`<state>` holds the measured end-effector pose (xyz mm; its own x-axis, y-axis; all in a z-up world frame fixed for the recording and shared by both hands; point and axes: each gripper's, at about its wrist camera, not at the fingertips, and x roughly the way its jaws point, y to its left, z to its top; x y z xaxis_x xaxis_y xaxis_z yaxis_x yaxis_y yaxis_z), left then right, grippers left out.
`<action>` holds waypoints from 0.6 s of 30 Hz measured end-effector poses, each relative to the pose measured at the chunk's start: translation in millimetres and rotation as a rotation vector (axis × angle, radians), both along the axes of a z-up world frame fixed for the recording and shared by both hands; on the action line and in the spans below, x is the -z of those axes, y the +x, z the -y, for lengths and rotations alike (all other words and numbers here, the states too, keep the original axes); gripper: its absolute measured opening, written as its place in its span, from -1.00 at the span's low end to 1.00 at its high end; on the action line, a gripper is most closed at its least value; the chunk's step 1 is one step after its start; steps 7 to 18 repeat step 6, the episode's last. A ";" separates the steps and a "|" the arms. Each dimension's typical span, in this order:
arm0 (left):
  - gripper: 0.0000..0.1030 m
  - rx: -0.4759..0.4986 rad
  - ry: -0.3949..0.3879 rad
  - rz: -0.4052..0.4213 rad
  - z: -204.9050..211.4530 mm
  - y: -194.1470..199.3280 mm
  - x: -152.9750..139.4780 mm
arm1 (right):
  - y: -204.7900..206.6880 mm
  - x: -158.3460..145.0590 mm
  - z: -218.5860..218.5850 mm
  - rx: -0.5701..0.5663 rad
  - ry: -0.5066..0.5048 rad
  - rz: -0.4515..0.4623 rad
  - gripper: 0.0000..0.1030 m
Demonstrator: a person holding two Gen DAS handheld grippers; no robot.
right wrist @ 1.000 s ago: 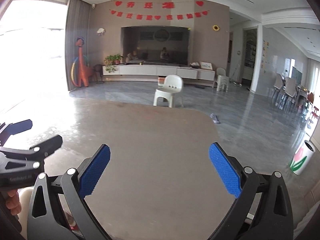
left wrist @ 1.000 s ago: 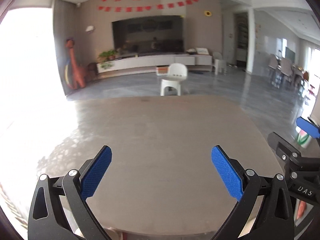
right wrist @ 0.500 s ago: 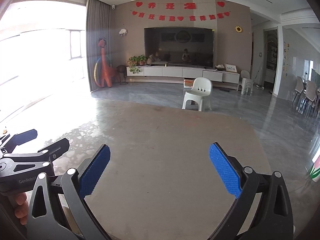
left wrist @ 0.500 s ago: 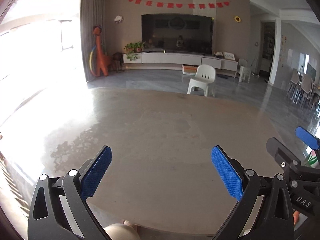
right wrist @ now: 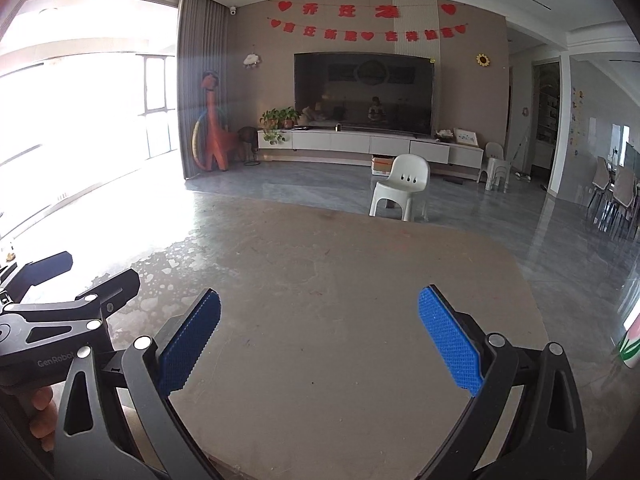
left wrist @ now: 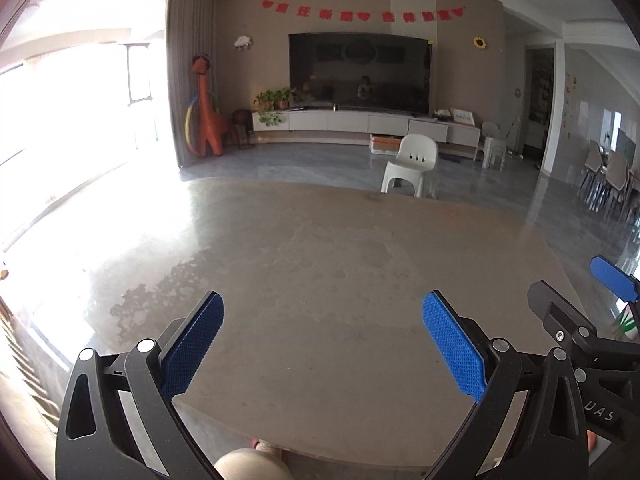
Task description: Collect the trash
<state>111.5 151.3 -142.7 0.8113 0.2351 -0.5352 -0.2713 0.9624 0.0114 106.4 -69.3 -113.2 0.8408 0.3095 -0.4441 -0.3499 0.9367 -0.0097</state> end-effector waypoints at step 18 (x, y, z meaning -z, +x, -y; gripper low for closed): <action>0.90 -0.008 -0.001 0.002 -5.0 1.9 4.5 | -0.6 3.0 -7.8 -0.004 -0.011 0.005 0.91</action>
